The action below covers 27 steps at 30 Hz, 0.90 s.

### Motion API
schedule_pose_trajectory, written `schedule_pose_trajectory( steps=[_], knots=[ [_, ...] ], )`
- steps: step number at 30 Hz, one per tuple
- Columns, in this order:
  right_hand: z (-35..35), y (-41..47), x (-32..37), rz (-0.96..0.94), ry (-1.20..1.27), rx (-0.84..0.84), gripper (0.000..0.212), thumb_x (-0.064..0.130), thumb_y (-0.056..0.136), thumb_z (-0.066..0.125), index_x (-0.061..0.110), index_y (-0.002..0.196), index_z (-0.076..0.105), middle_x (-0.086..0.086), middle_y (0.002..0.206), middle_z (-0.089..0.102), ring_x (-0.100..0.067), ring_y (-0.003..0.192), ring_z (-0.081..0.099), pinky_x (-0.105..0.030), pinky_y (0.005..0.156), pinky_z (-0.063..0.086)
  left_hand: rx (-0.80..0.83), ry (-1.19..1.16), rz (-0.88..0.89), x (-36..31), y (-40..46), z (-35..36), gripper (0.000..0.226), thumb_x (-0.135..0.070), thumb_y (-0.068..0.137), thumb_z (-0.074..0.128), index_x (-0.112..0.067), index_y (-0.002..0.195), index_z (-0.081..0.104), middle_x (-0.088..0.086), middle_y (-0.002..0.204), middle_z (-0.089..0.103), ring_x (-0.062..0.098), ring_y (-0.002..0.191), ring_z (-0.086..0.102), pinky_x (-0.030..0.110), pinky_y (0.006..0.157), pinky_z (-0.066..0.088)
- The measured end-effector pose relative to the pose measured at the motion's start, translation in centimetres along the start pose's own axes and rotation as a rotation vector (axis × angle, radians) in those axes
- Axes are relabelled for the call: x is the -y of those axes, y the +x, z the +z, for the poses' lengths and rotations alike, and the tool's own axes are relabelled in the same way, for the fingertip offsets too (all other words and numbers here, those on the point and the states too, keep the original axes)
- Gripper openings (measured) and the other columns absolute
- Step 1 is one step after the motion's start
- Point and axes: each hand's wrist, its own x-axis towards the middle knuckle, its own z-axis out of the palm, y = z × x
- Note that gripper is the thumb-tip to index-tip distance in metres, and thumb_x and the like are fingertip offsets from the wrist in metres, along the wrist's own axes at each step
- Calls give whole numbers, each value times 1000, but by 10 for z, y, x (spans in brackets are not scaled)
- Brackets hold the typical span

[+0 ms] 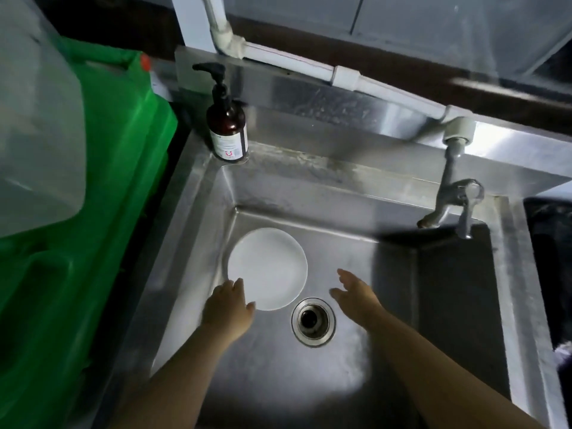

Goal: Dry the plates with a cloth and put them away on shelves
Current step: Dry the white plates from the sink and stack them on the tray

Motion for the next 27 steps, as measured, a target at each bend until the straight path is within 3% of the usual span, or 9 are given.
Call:
schedule_pose_trajectory(
  steps=[9, 18, 23, 27],
  knots=[
    [35, 82, 23, 62, -20, 99, 59, 20, 95, 57, 15, 149, 35, -8, 148, 46, -23, 133, 47, -33, 113, 34, -10, -147, -161, 2, 73, 26, 73, -40, 97, 47, -5, 152, 15, 18, 159, 15, 31, 142, 26, 36, 112, 28],
    [62, 114, 26, 42, 32, 102, 38, 18, 88, 58, 17, 127, 57, -5, 119, 66, -24, 107, 61, -35, 92, 48, -31, -281, -235, 4, 104, 50, 87, -38, 93, 56, 0, 152, 5, 20, 160, 9, 33, 146, 21, 37, 115, 26],
    [59, 124, 25, 120, 191, 118, 34, 13, 85, 60, 15, 119, 63, -6, 100, 70, -22, 86, 62, -36, 82, 52, -93, -481, -361, 4, 117, 52, 88, -23, 78, 71, 5, 146, 22, 28, 148, 33, 45, 134, 34, 47, 109, 34],
    [53, 122, 22, 280, 466, 199, 34, 10, 82, 66, 22, 113, 65, -9, 110, 69, -27, 103, 65, -38, 80, 54, -1, -557, -434, 0, 122, 43, 96, -28, 81, 70, -9, 152, 7, 22, 155, 15, 43, 138, 24, 46, 109, 34]
  ],
)
